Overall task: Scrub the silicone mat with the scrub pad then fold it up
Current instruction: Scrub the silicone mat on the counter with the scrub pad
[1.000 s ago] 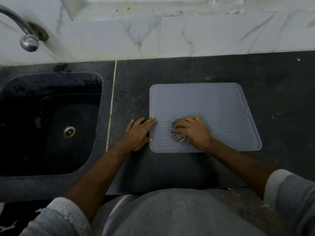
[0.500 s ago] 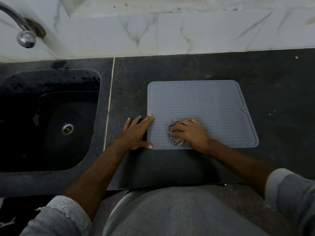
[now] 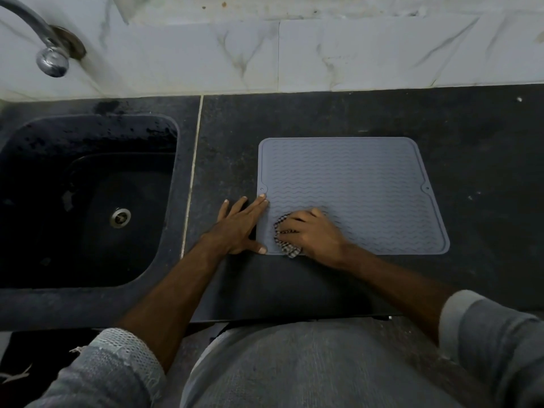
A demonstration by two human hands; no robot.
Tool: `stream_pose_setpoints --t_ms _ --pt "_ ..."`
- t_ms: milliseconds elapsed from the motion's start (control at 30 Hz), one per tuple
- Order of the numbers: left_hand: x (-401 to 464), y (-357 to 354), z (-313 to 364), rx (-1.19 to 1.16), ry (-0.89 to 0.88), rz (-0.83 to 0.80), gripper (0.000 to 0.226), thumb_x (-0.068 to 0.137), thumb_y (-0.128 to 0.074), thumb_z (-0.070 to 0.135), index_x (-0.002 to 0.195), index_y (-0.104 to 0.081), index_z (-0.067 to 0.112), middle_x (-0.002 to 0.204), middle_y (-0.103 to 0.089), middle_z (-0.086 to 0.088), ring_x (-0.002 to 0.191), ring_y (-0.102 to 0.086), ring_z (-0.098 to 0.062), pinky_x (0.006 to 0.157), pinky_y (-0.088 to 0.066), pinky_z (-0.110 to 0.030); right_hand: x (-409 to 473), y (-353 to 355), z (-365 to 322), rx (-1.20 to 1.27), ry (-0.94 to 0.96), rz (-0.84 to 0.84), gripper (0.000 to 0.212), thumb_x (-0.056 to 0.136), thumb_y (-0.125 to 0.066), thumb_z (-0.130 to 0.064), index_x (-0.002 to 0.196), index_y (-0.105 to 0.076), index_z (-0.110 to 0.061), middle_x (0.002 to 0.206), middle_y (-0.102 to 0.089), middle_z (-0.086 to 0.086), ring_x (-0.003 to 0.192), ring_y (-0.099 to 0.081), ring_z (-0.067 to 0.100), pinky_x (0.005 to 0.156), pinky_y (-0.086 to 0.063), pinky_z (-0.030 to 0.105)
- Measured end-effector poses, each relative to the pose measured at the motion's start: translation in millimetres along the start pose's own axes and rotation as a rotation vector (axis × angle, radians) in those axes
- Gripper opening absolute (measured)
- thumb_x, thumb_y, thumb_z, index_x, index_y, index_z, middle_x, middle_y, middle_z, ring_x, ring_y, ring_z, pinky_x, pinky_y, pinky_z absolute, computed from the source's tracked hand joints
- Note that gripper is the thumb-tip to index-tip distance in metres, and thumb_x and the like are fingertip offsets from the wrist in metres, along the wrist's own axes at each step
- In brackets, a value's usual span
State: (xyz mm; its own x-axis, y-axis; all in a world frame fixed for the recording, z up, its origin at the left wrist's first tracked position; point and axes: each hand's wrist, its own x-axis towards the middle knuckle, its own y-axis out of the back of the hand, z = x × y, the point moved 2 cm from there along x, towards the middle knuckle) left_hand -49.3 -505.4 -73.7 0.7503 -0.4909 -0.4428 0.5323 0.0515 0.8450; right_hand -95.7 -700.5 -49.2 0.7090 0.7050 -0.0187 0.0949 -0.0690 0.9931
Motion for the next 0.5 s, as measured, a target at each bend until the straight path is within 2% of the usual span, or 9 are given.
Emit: stream_pose_setpoints --t_ms 67,133,233,400,500 --pt "0 0 0 -0.008 -0.001 0.000 0.118 0.073 -0.070 0.057 0.150 0.014 0.028 0.159 0.014 0.005 0.145 0.012 -0.025 0.110 0.018 -0.049 -16 5 11 -0.031 0.009 0.037 0.041 0.066 -0.080 -0.019 0.106 -0.070 -0.024 0.115 -0.066 -0.003 0.107 -0.060 0.023 0.085 -0.037 0.035" --pt "0 0 1 -0.005 0.005 0.000 0.118 0.073 -0.071 0.057 0.150 0.013 0.027 0.159 0.013 0.004 0.145 0.012 -0.025 0.110 0.017 -0.050 -24 5 16 -0.032 -0.002 0.041 0.044 0.060 -0.083 -0.019 0.101 -0.072 -0.024 0.110 -0.068 -0.005 0.102 -0.062 0.022 0.082 -0.032 0.033" --pt "1 0 2 0.001 0.011 -0.008 0.119 0.072 -0.071 0.057 0.150 0.013 0.027 0.159 0.014 0.005 0.145 0.012 -0.025 0.110 0.018 -0.049 -16 6 11 -0.013 -0.018 0.056 0.042 0.066 -0.079 -0.015 0.106 -0.070 -0.022 0.113 -0.067 -0.001 0.106 -0.060 0.025 0.085 -0.037 0.036" --pt "3 0 1 0.029 0.009 -0.004 0.119 0.071 -0.070 0.059 0.150 0.013 0.027 0.159 0.015 0.008 0.146 0.011 -0.025 0.110 0.015 -0.051 17 -2 -22 0.032 0.023 0.018 0.037 0.079 -0.066 -0.014 0.115 -0.065 -0.021 0.124 -0.060 0.002 0.117 -0.050 0.028 0.087 -0.037 0.042" --pt "1 0 0 0.003 0.004 -0.014 0.119 0.072 -0.069 0.060 0.150 0.014 0.028 0.158 0.016 0.008 0.145 0.013 -0.024 0.110 0.017 -0.050 2 -5 -14 0.038 0.054 0.054 0.039 0.075 -0.069 -0.012 0.113 -0.066 -0.021 0.122 -0.062 0.001 0.115 -0.053 0.028 0.087 -0.038 0.041"
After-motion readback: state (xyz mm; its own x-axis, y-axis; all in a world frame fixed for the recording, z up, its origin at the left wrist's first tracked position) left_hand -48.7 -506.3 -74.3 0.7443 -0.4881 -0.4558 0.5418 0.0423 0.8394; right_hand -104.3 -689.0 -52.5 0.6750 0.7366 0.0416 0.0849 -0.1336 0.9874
